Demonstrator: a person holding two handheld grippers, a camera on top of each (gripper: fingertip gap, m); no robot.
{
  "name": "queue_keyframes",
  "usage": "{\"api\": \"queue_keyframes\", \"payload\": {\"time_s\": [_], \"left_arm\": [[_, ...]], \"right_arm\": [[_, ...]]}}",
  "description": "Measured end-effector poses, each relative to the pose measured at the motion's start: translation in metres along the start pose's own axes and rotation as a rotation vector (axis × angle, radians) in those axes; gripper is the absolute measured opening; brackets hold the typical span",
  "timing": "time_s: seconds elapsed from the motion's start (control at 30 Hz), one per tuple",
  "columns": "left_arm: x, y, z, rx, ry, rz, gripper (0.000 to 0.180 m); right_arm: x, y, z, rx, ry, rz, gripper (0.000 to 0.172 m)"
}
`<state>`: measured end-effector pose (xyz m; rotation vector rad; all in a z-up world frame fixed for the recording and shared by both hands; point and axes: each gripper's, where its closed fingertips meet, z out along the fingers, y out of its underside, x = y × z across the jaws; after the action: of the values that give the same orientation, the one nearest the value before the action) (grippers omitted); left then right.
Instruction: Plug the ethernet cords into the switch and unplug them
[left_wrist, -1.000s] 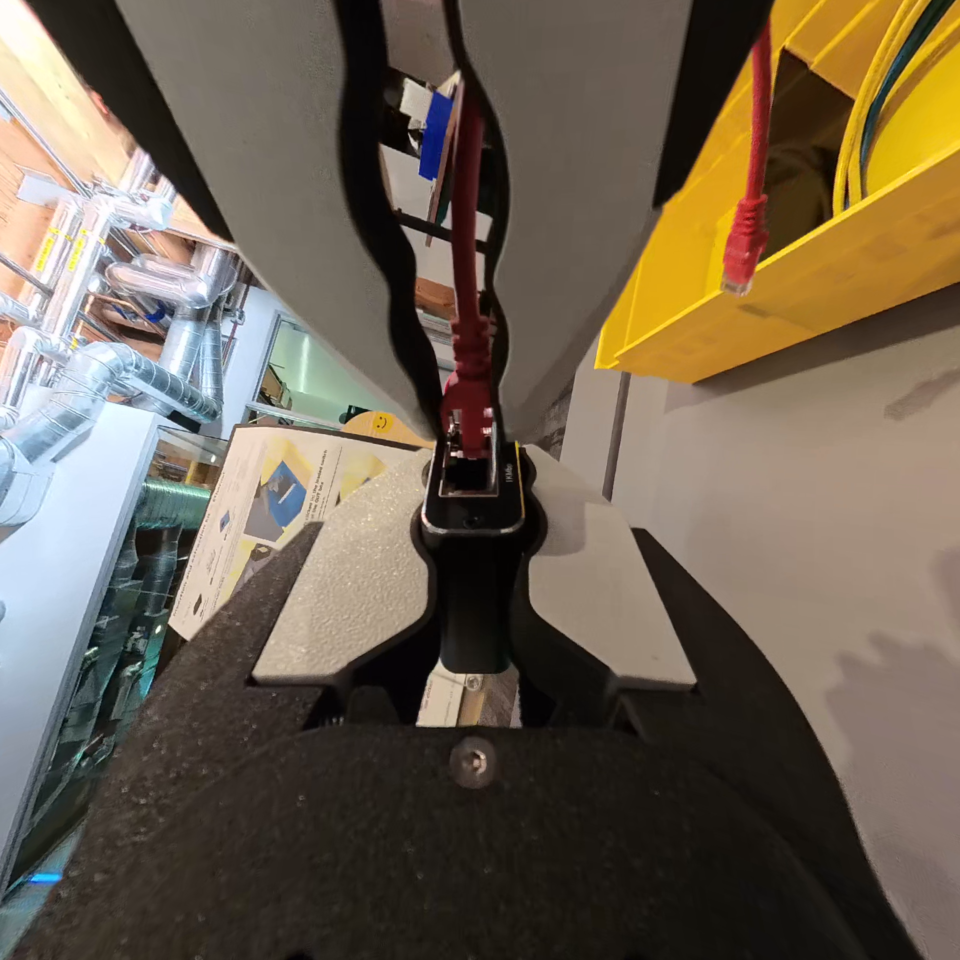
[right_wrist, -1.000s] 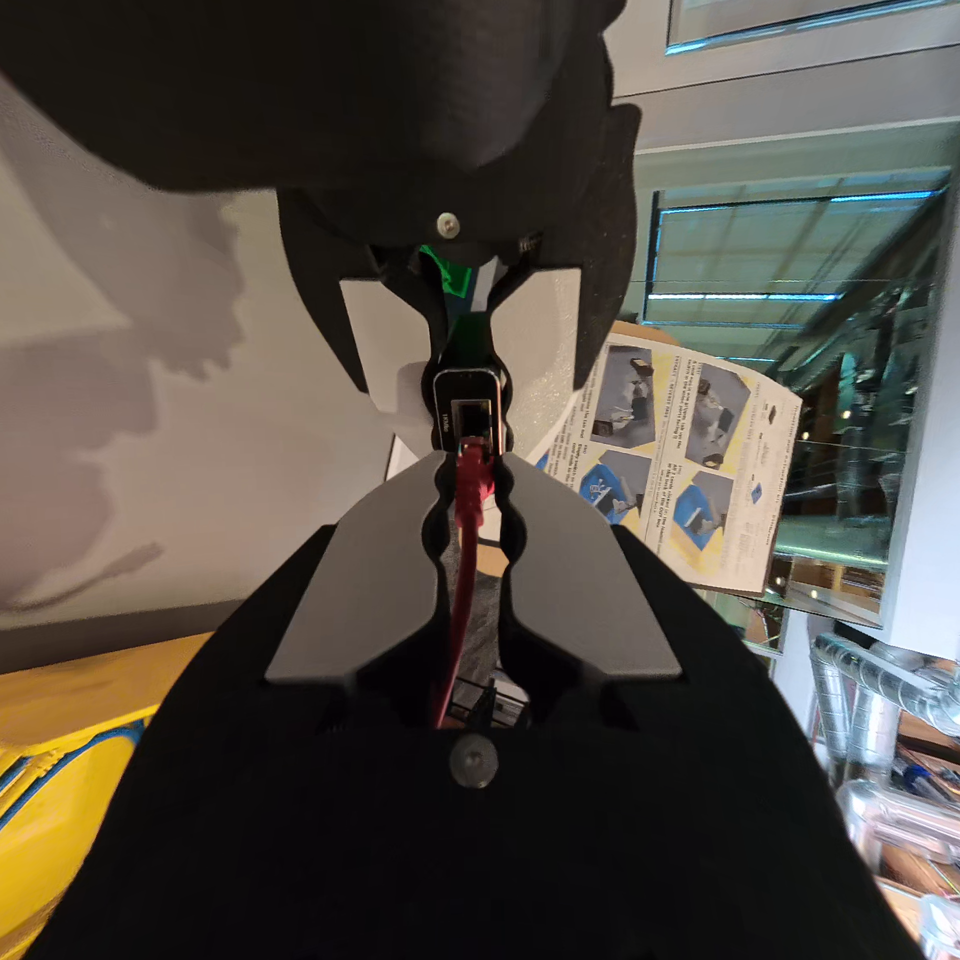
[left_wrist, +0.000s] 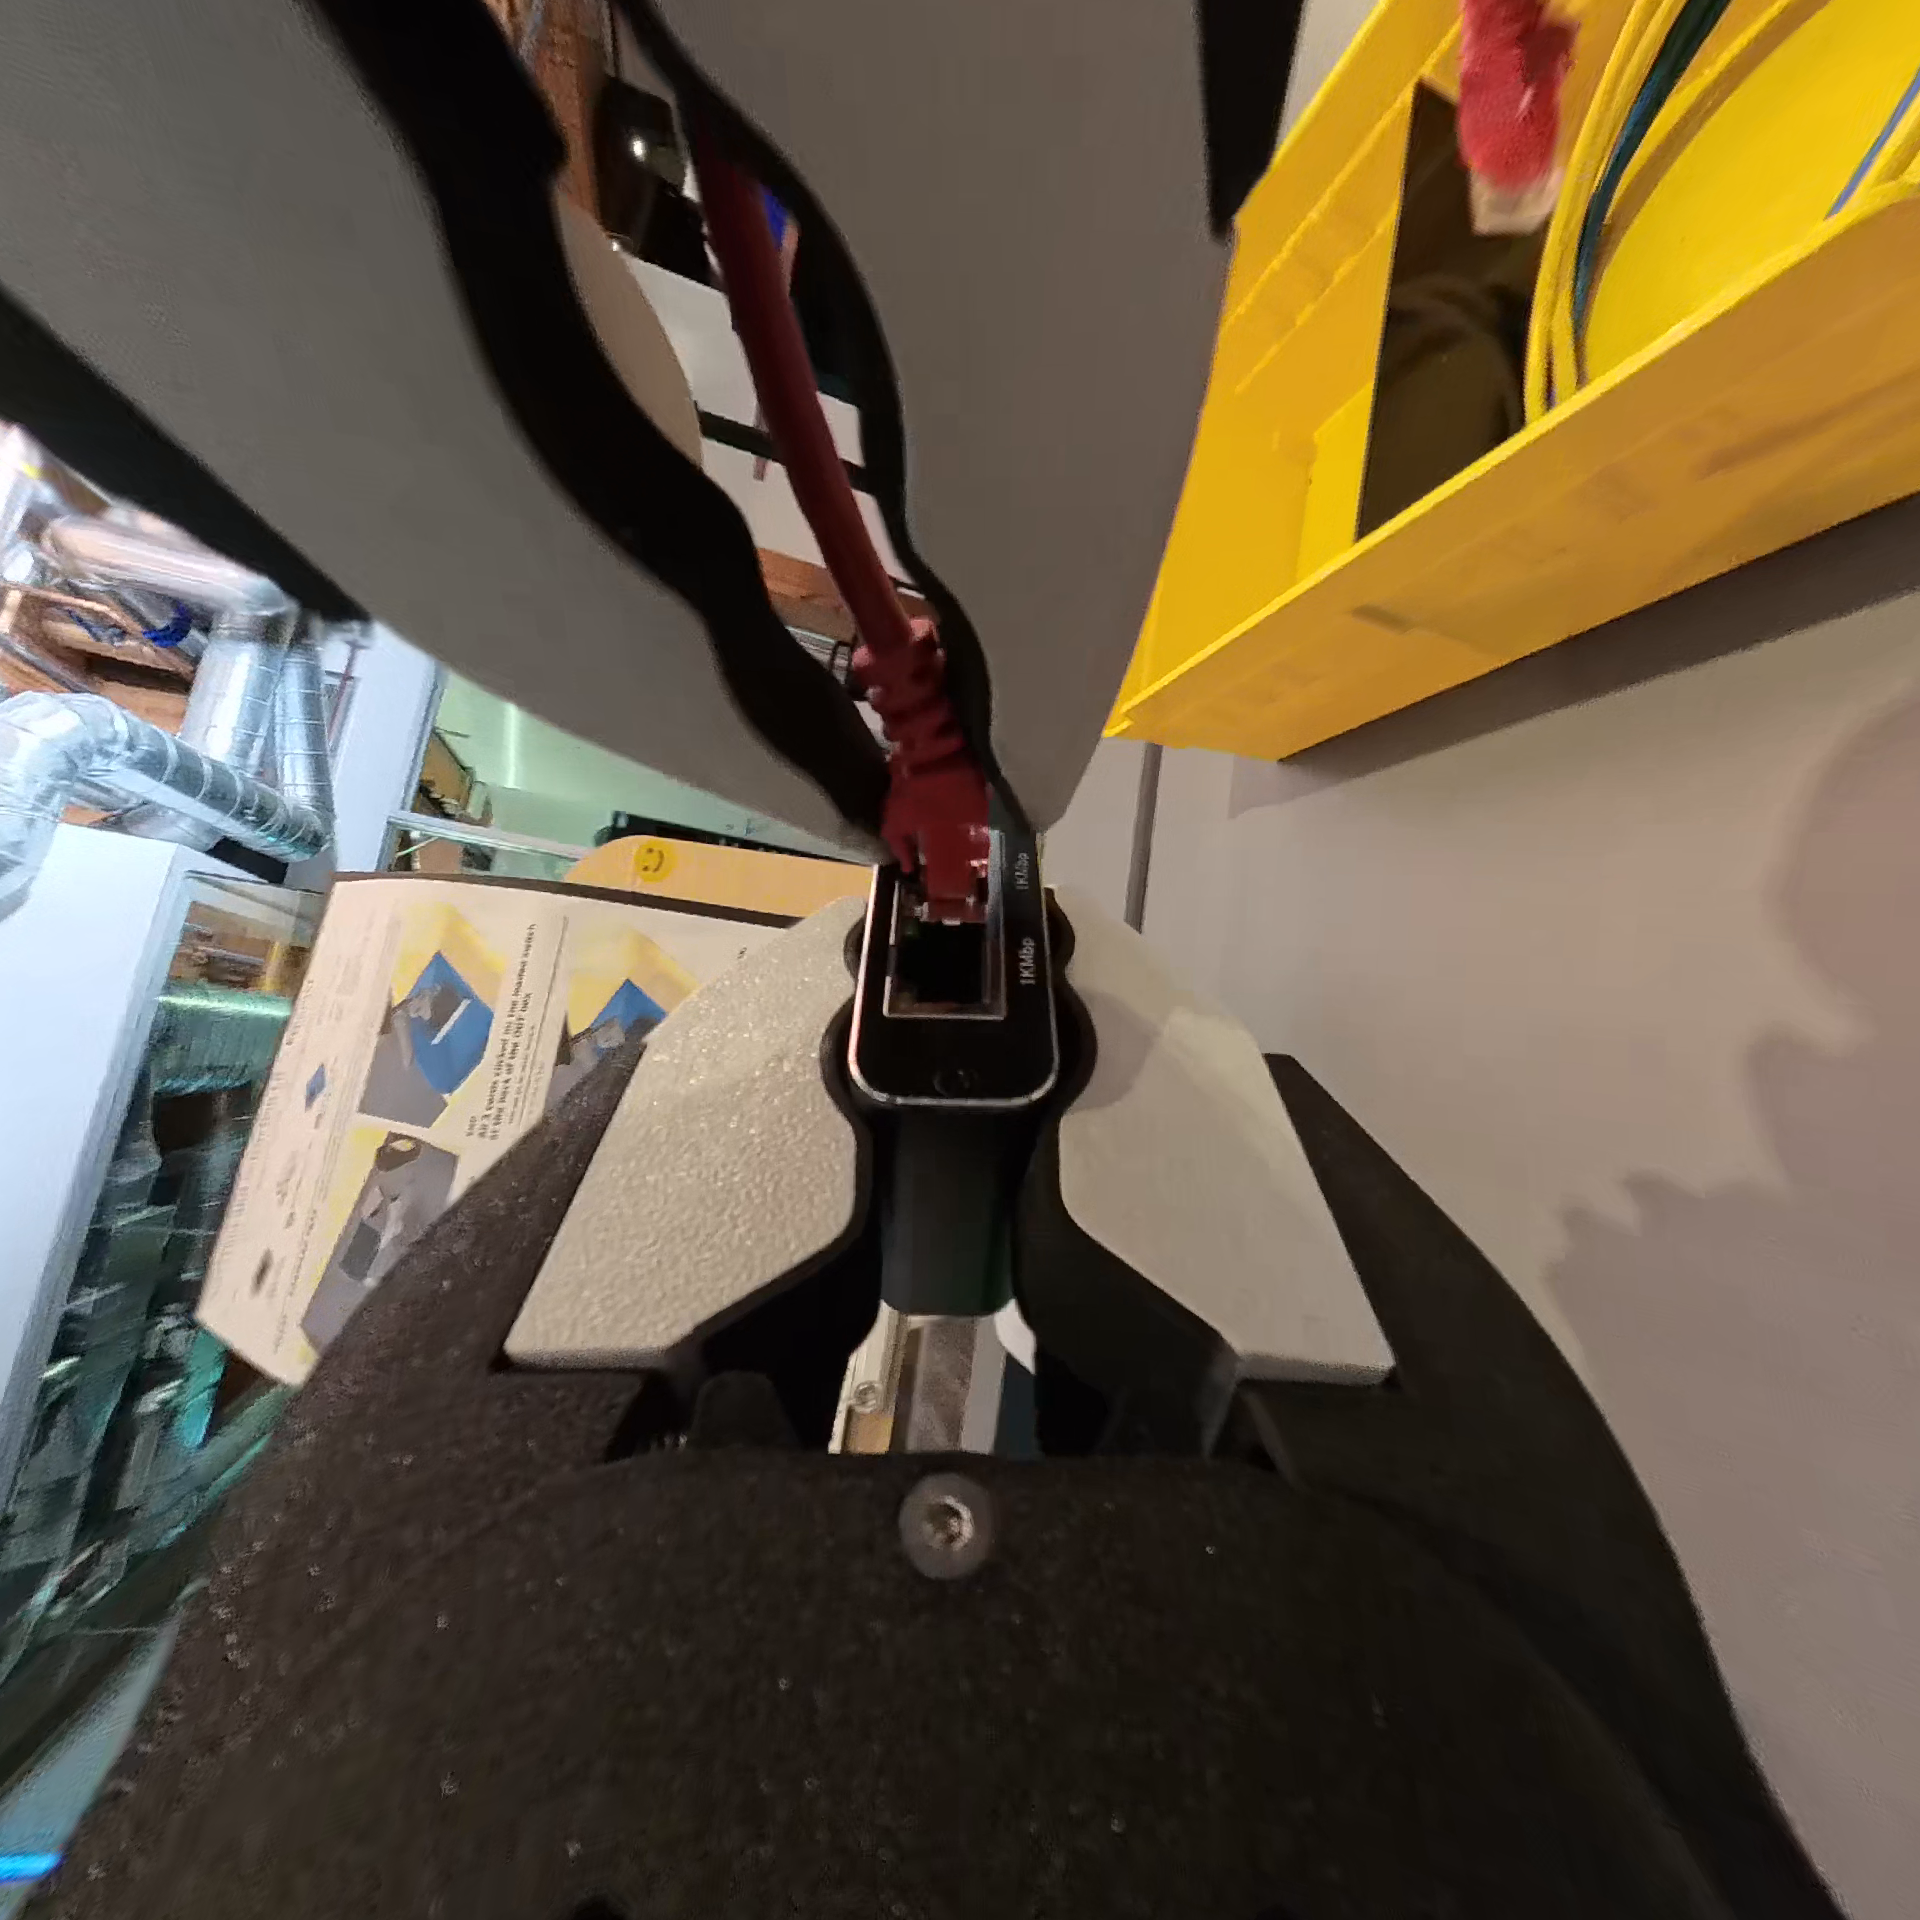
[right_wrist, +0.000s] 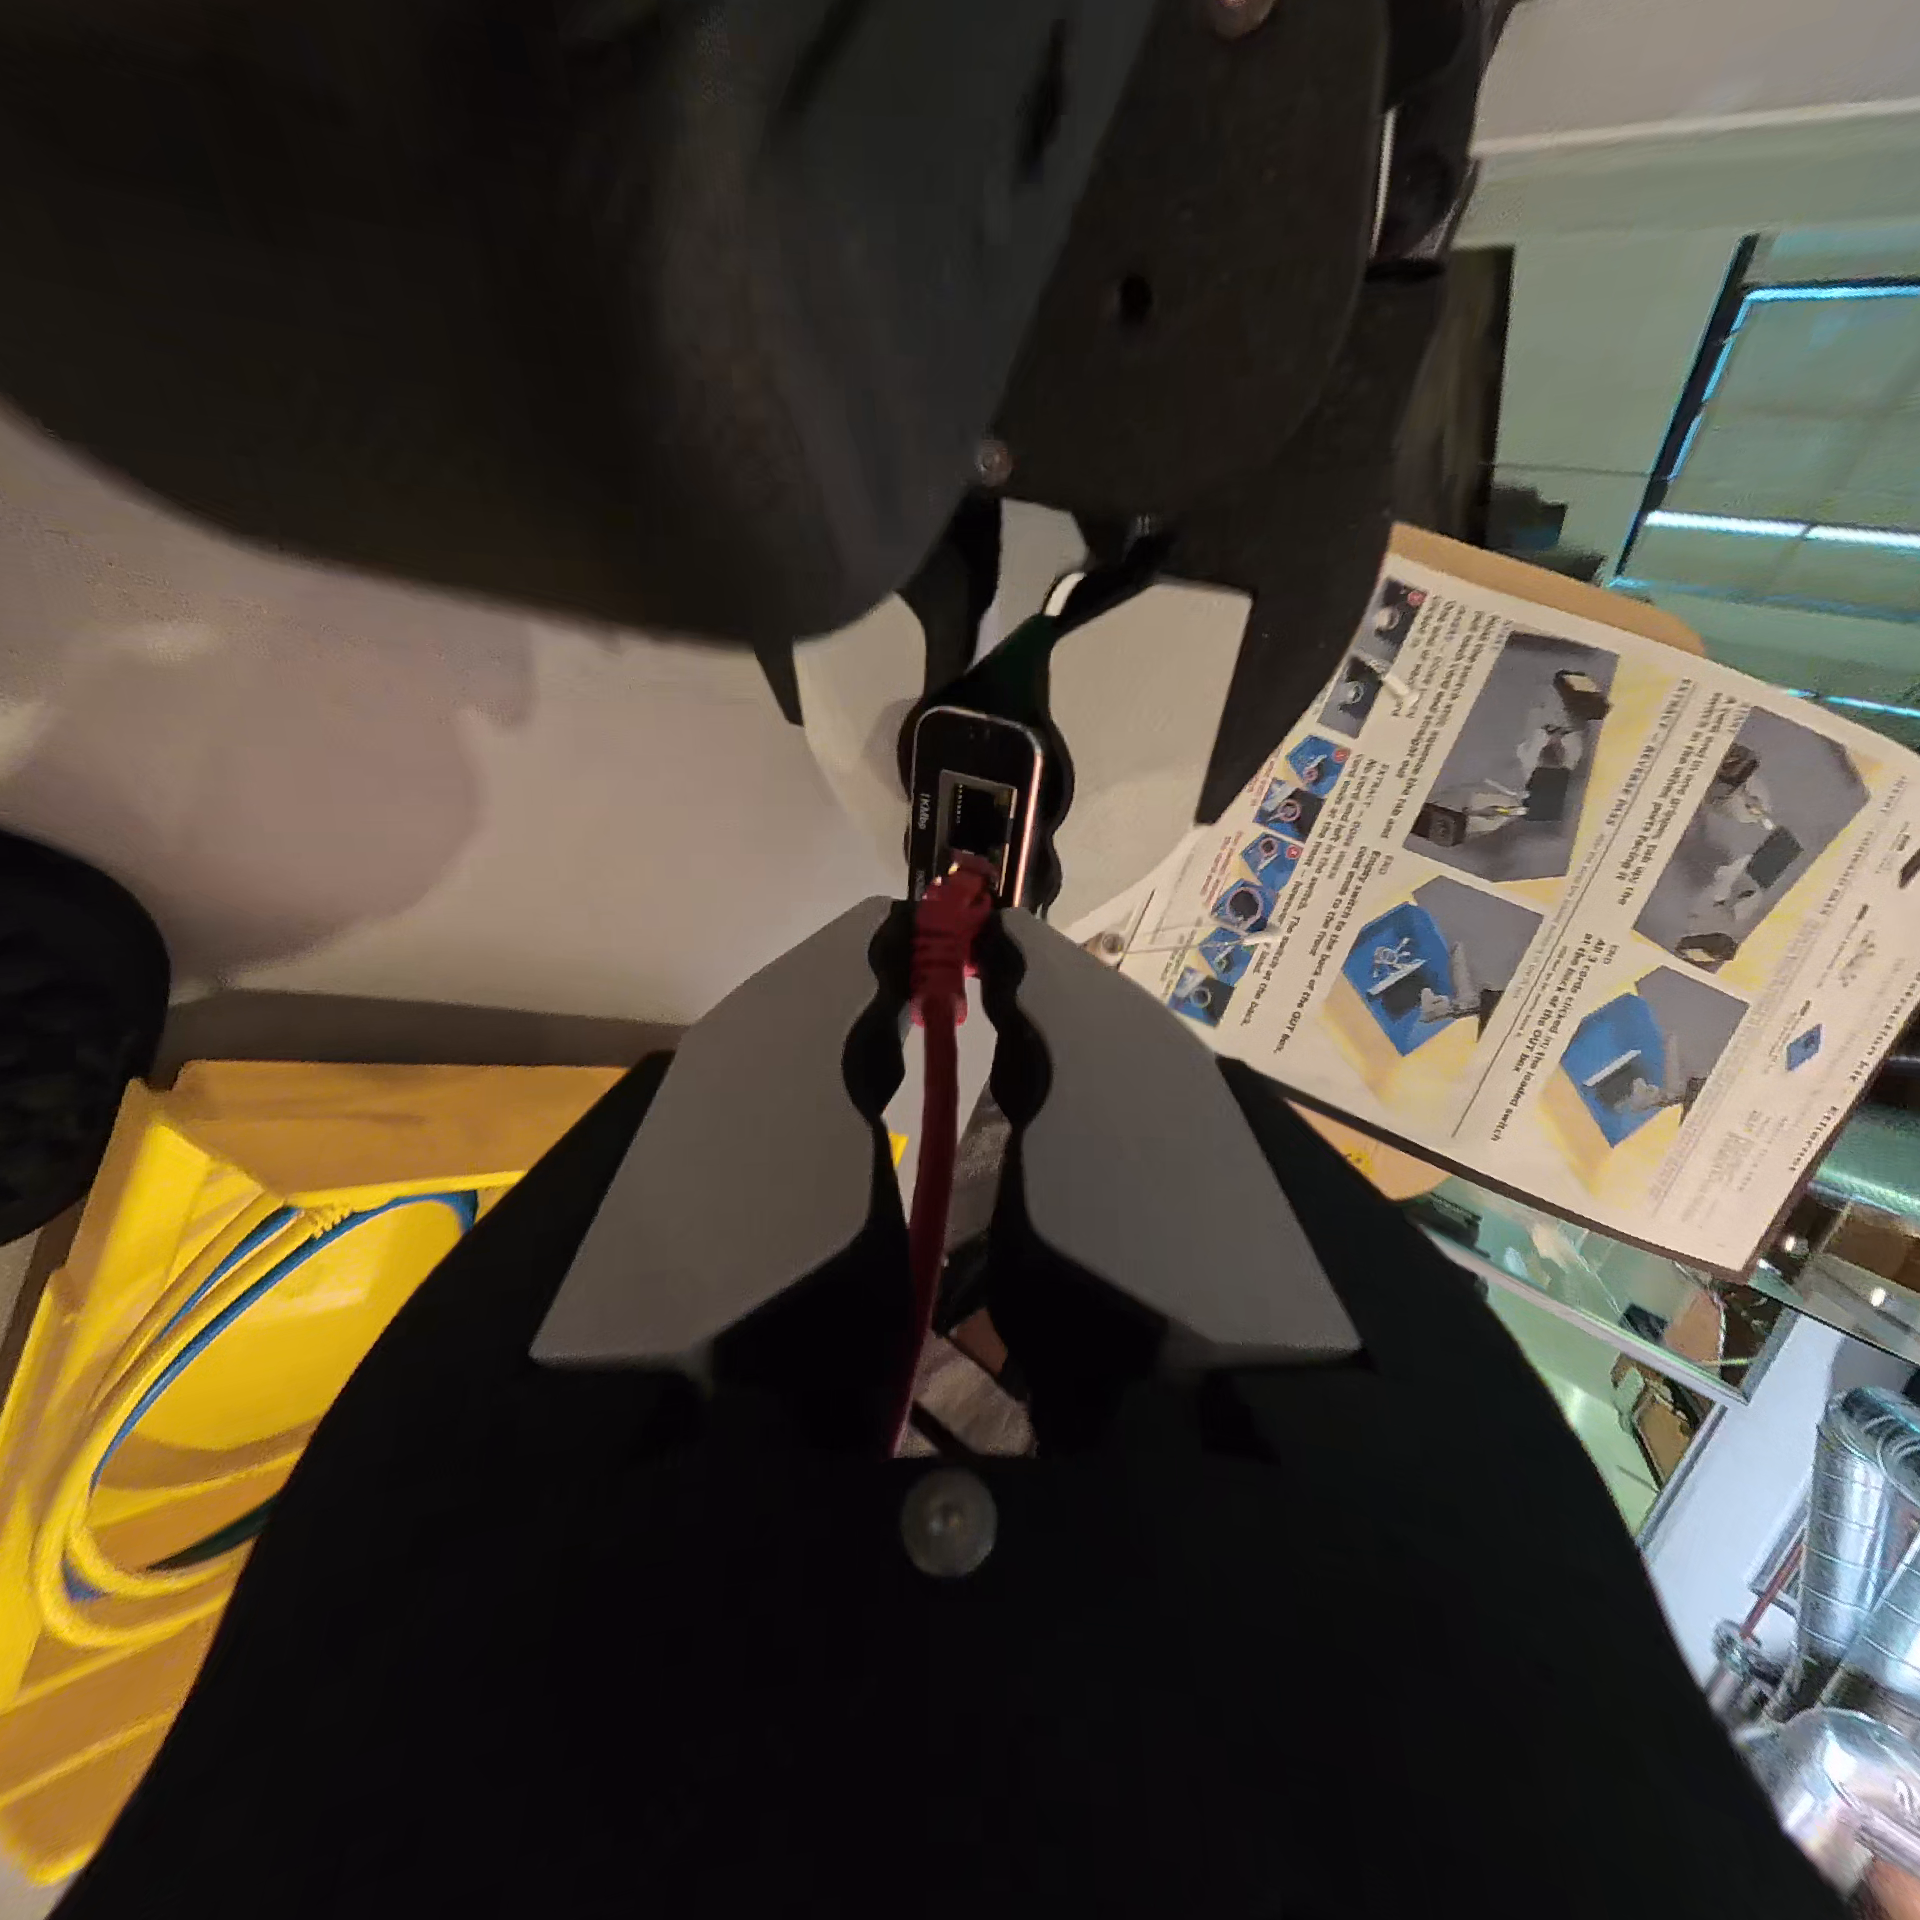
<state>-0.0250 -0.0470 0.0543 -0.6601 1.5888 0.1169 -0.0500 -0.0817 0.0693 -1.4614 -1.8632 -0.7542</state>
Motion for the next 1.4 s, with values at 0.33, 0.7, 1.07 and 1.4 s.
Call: {"api": "queue_keyframes", "payload": {"time_s": [0.33, 0.7, 1.07, 1.4], "left_arm": [[-0.001, -0.010, -0.008, 0.135, 0.088, -0.164, 0.044], [0.011, -0.031, -0.021, 0.337, 0.181, -0.168, 0.037], [-0.010, -0.015, -0.008, 0.134, -0.079, -0.013, 0.034], [-0.023, -0.009, -0.013, 0.057, -0.102, -0.073, 0.026]], "right_arm": [[0.010, -0.001, -0.008, -0.075, 0.296, -0.209, 0.013], [-0.001, -0.002, -0.013, -0.011, 0.209, -0.038, 0.013], [0.009, 0.008, -0.007, -0.023, 0.145, 0.183, 0.013], [0.024, 0.002, -0.011, -0.011, 0.385, 0.061, 0.013]]}}
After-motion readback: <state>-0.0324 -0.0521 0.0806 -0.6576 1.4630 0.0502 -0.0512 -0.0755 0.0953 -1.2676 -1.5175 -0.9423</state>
